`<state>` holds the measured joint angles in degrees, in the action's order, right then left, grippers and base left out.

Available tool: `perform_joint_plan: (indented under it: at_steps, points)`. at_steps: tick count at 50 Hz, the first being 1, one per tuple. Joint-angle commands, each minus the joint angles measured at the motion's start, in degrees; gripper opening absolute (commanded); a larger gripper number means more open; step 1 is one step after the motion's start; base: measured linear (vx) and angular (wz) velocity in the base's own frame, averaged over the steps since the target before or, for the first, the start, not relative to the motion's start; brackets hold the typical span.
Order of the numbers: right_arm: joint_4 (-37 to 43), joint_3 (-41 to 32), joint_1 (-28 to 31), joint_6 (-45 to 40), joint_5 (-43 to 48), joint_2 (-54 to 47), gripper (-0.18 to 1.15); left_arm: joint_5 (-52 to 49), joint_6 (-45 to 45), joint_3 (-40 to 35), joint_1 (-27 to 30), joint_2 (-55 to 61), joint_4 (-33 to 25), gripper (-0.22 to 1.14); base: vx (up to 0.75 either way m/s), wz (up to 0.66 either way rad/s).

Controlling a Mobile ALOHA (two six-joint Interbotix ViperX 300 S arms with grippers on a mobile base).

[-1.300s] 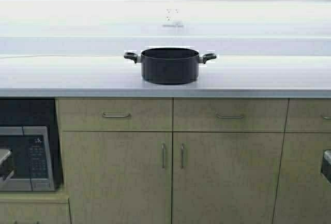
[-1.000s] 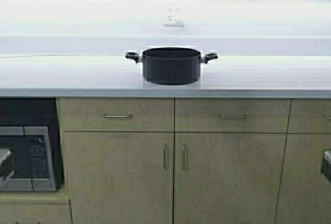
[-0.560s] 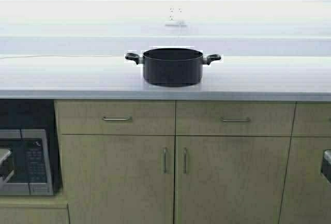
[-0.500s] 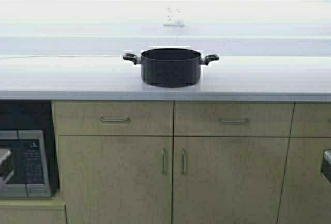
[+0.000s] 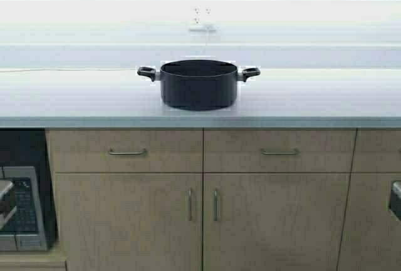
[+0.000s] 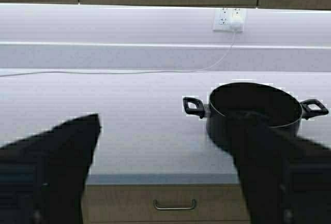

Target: Open the cabinet, put the pot inside, then close it

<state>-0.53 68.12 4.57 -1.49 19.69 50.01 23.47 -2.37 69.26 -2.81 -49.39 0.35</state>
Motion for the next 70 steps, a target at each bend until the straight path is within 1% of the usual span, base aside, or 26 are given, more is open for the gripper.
perform_joint_plan:
  at_steps: [1,22,45,53,59,70]
  points:
    - [-0.09,-0.62,0.09,0.09,0.44,0.97,1.02,0.53,0.00,-0.62,0.18,0.26,0.18,1.00,0.20,0.03]
    - [-0.09,0.53,0.09,0.35,0.44,2.64,1.02,0.70,0.18,-0.70,0.18,0.26,0.18,1.00,0.23,0.05]
    - [-0.53,0.18,0.09,0.53,0.44,1.58,1.02,0.62,0.00,0.26,0.18,-0.26,0.18,1.00,0.25,-0.01]
    - [-2.02,-1.85,0.62,0.44,0.44,1.32,1.02,0.00,0.62,-0.88,0.09,-0.35,0.18,1.01,0.24,-0.11]
    - [-3.43,-2.90,1.41,0.62,0.18,1.32,1.02,-2.81,1.05,-3.16,0.09,-0.35,0.35,1.01,0.21,-0.04]
    - [-3.78,-2.90,2.37,0.35,0.09,1.32,1.02,-4.39,1.23,-4.48,-3.08,-0.09,0.44,1.01,0.18,0.02]
